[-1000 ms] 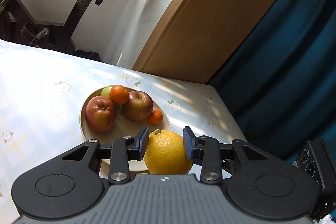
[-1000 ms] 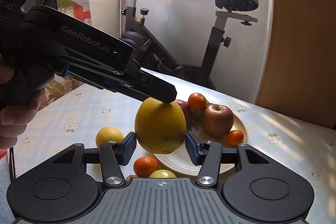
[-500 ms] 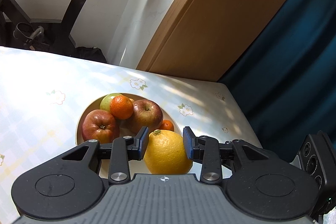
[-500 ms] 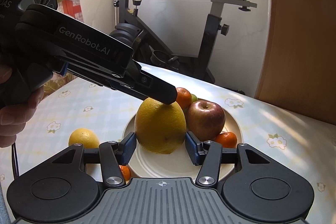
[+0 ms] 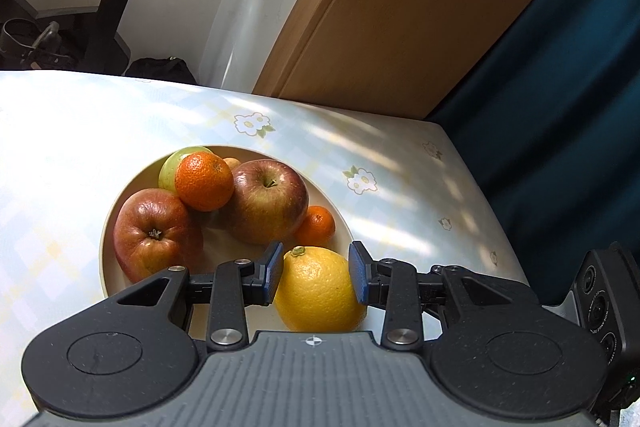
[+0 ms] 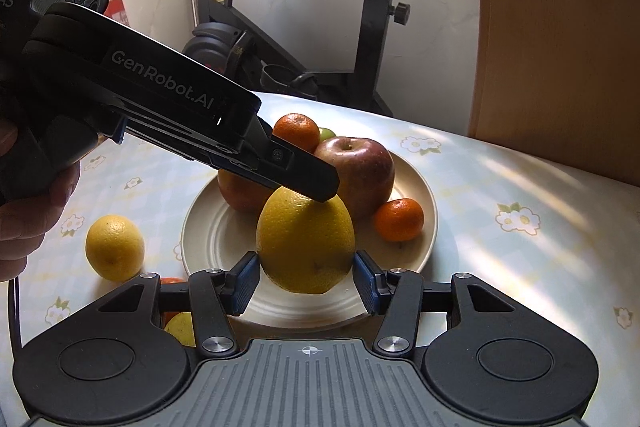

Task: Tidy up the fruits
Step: 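Carry the yellow orange with the left tool over the beige plate, then lower the yellow orange onto the plate and open the left tool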

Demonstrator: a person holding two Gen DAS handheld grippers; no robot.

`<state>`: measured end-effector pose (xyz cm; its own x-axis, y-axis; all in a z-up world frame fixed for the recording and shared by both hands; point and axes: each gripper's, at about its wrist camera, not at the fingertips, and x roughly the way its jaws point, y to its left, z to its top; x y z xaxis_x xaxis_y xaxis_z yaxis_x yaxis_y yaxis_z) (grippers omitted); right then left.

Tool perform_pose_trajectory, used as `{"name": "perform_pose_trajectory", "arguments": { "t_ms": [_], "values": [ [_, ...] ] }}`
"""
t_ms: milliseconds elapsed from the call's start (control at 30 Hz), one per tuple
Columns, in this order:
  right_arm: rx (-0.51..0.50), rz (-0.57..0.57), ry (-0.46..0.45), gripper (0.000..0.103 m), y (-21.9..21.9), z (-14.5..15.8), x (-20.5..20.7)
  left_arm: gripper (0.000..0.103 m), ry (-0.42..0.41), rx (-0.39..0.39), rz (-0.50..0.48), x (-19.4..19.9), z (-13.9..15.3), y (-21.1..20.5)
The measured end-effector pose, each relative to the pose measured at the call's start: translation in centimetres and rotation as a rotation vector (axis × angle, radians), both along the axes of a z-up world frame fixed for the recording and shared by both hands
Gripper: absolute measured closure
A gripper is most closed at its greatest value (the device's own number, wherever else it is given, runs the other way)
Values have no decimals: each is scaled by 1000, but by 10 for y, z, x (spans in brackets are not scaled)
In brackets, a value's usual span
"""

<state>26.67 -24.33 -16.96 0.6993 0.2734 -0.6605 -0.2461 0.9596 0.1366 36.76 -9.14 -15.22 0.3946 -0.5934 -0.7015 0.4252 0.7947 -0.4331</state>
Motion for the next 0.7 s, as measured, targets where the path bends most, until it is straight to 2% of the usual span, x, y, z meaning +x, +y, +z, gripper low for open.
{"name": "perform_pose_trajectory", "arguments": {
  "t_ms": [300, 500, 700],
  "values": [
    [13, 16, 32, 55, 12, -15, 25, 65, 22, 52, 48, 12, -7, 16],
    [-3, 12, 28, 56, 18, -14, 31, 67, 20, 45, 77, 17, -6, 29],
    [-34, 2, 16, 55, 26, -12, 34, 67, -22, 55, 88, 12, 2, 33]
  ]
}}
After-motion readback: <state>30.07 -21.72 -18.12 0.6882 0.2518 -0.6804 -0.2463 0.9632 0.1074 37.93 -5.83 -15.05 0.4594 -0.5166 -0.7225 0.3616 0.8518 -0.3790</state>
